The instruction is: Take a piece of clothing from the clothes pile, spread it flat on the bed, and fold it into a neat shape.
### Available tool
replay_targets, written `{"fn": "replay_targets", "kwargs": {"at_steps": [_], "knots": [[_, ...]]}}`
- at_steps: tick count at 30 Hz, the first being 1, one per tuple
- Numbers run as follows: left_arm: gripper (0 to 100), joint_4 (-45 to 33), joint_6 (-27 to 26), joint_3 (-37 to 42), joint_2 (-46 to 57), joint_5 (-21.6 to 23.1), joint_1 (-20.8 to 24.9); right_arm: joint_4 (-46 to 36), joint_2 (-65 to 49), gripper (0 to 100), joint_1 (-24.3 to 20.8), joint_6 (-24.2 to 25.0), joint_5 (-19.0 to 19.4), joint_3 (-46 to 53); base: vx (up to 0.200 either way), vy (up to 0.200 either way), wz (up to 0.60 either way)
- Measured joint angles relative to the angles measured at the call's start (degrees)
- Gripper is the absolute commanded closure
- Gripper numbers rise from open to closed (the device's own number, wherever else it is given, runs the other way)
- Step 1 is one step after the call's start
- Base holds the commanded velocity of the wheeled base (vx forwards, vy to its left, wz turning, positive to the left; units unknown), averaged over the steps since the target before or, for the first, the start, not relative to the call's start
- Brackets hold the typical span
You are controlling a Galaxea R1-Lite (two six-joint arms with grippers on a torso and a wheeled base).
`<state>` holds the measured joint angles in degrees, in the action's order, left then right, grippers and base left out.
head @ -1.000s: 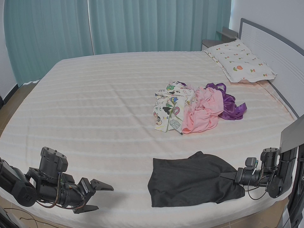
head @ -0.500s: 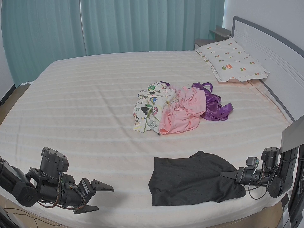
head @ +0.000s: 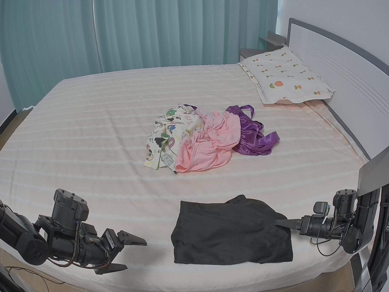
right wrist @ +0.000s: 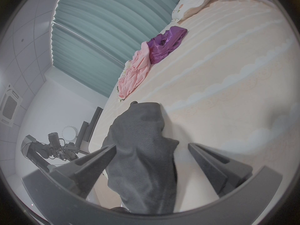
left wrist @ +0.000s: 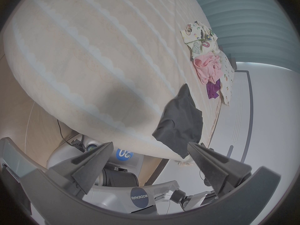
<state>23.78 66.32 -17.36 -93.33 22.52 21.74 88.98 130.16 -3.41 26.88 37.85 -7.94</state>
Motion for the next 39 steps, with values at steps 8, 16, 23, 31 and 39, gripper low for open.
{"fn": "replay_targets", "kwargs": {"at_steps": [8,16,23,31,39], "knots": [[0,0.00,0.02,0.05,0.00,-0.05,-0.07,0.02,0.11,0,2.97,0.60,-0.90,-1.27,0.000,0.000,0.00],[0,0.02,0.22,0.00,0.00,-0.02,0.04,0.00,1.95,0,1.99,5.52,-3.10,-5.03,0.000,0.000,0.00],[0,0.05,0.33,-0.06,0.00,0.00,0.04,-0.02,2.94,100,-2.28,13.02,-6.35,-8.68,0.000,0.000,0.00],[0,0.09,0.38,-0.05,-0.20,-0.02,0.09,-0.02,3.24,100,-4.46,18.96,-6.77,-9.09,0.000,0.000,0.00],[0,0.13,0.38,-0.05,-0.79,0.00,0.06,-0.02,2.61,0,-3.83,21.65,-6.92,-8.70,0.000,0.000,0.00]]}}
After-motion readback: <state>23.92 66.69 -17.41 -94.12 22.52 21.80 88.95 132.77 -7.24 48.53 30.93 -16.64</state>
